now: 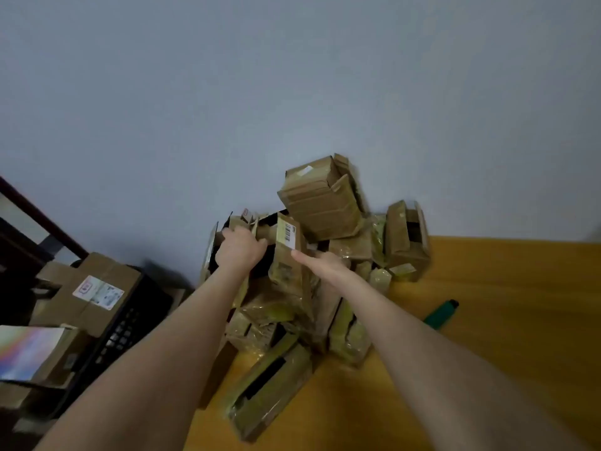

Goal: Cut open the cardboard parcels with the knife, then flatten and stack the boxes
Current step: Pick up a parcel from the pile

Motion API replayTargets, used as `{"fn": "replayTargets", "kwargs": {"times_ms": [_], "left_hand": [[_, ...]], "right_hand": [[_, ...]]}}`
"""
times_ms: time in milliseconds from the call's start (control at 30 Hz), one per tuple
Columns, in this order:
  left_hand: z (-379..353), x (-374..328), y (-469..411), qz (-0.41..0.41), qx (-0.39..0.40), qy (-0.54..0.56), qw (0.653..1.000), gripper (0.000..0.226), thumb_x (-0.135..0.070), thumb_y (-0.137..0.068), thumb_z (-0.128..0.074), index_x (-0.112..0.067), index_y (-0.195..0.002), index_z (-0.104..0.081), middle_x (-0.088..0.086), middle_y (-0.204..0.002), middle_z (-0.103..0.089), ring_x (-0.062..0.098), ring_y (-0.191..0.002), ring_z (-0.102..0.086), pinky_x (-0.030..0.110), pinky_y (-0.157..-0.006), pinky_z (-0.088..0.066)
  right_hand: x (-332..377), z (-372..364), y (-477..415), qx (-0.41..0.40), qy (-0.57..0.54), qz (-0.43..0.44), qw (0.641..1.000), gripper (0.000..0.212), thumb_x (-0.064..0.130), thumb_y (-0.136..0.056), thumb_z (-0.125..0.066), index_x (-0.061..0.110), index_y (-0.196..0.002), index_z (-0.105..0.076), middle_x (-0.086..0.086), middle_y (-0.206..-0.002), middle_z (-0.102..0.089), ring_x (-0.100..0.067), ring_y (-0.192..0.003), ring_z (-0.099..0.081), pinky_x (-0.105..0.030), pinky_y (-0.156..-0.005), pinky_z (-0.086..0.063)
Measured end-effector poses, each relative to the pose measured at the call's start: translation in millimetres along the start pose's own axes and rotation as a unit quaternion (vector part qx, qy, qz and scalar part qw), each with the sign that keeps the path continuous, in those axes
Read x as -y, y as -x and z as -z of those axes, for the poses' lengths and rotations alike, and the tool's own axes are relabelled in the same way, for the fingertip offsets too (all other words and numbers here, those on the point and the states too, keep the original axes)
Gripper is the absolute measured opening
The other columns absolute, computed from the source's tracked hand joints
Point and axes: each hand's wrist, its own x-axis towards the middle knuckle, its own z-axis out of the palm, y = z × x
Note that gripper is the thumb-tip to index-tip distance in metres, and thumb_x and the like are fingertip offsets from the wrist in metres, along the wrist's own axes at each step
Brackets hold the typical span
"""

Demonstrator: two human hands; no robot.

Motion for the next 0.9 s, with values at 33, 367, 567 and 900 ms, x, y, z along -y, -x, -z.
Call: {"fn": "replayTargets", "kwargs": {"times_ms": [33, 367, 567, 900], "left_hand": [[2.1, 3.5, 0.9, -0.001, 0.027, -0.018, 0.999, 0.038, -0.033, -0.093, -0.055, -0.003, -0.116, -0.054, 0.012, -0.104, -0.057, 0.028, -0.090, -0.059, 0.034, -0.070, -0.046], [-10.9, 4.2, 14.9, -0.024, 0.028, -0.114, 0.993, 0.015, -0.020, -0.092, -0.054, -0.011, -0.104, -0.056, 0.003, -0.085, -0.055, 0.022, -0.078, -0.054, 0.031, -0.061, -0.041], [1.9, -12.7, 36.7, -0.049, -0.018, 0.020, 0.998, 0.015, -0.025, -0.090, -0.056, -0.018, -0.097, -0.066, 0.003, -0.087, -0.066, 0.024, -0.081, -0.062, 0.031, -0.068, -0.049], [-1.7, -87.5, 69.9, -0.005, 0.138, 0.352, 0.926, 0.065, -0.062, -0.082, -0.061, -0.012, -0.122, -0.051, 0.003, -0.111, -0.058, 0.018, -0.093, -0.056, 0.032, -0.078, -0.048]], "right_hand": [[1.4, -2.5, 2.2, 0.012, -0.023, -0.013, 1.000, 0.103, 0.071, -0.074, -0.063, 0.008, -0.149, -0.030, -0.011, -0.150, -0.039, -0.031, -0.134, -0.041, -0.043, -0.107, -0.040], [-19.0, -10.0, 6.6, 0.073, -0.106, -0.088, 0.988, 0.099, 0.060, -0.073, -0.073, 0.015, -0.149, -0.027, -0.013, -0.147, -0.042, -0.032, -0.128, -0.048, -0.041, -0.102, -0.045], [-41.6, 0.0, 16.7, 0.073, -0.243, -0.098, 0.962, 0.097, 0.051, -0.064, -0.083, 0.015, -0.143, -0.037, -0.010, -0.133, -0.054, -0.029, -0.119, -0.052, -0.046, -0.101, -0.044], [-61.5, 99.8, 63.3, 0.020, -0.339, 0.017, 0.941, 0.065, 0.036, -0.057, -0.082, 0.016, -0.117, -0.064, -0.009, -0.110, -0.069, -0.027, -0.102, -0.064, -0.040, -0.088, -0.053]]}}
